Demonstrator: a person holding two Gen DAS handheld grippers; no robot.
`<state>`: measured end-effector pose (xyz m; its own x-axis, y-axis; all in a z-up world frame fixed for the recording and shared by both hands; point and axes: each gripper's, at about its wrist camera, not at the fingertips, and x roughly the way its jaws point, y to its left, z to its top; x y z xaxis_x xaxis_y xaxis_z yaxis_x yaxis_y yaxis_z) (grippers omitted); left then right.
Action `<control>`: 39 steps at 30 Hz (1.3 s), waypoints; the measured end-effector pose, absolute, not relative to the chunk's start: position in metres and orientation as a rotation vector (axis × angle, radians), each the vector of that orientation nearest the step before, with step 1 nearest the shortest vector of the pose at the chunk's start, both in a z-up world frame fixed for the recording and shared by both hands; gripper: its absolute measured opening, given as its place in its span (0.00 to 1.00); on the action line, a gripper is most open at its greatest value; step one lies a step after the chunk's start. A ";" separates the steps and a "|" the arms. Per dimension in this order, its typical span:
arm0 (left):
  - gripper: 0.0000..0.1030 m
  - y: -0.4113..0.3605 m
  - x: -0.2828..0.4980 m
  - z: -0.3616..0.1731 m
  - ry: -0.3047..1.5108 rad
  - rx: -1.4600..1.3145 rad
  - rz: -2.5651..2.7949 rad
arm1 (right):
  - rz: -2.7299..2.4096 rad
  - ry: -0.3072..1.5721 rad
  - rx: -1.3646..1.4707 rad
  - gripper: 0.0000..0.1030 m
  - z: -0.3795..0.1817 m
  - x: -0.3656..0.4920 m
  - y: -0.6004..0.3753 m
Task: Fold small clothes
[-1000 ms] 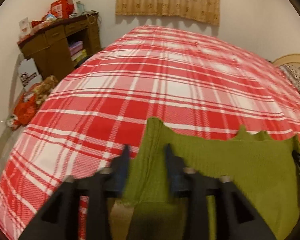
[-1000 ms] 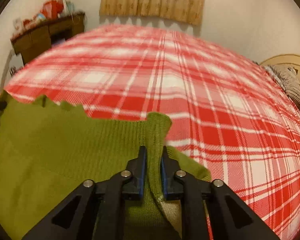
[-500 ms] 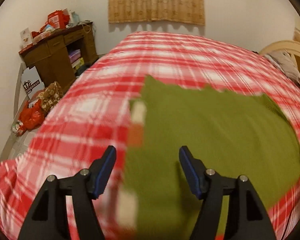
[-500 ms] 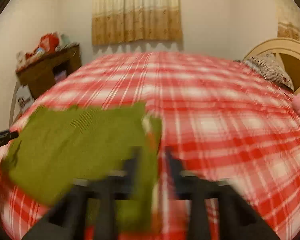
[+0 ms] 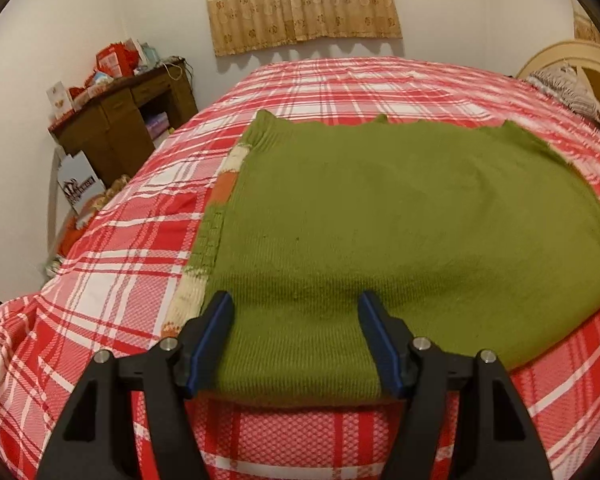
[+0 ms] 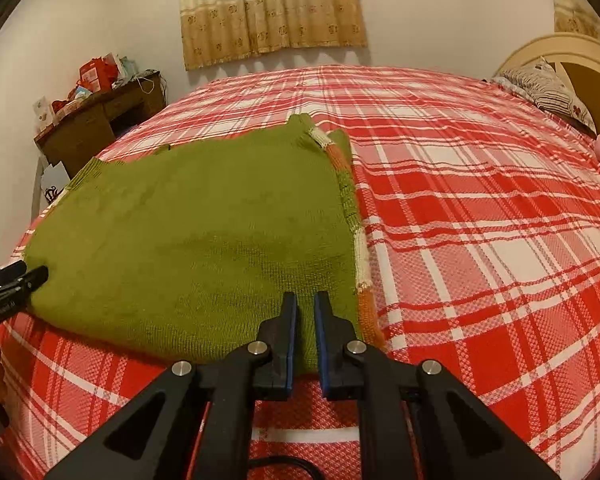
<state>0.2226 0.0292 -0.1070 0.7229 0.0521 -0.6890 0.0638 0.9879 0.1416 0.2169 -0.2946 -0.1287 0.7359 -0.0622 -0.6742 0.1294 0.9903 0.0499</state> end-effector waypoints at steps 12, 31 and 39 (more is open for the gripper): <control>0.75 0.031 0.208 -0.108 0.743 0.164 0.027 | -0.221 0.752 0.052 0.09 -0.113 0.218 -0.277; 1.00 0.115 0.175 -0.113 0.805 -0.459 0.120 | 0.158 0.737 0.070 0.09 -0.136 0.238 -0.151; 1.00 0.088 0.209 -0.115 0.787 -0.535 0.049 | 0.161 0.725 0.070 0.09 -0.138 0.237 -0.149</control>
<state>0.2088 0.0881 -0.1145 0.7121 -0.1533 -0.6851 -0.2368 0.8663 -0.4399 0.2372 -0.1485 -0.1381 0.7369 0.1709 -0.6540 -0.1222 0.9853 0.1198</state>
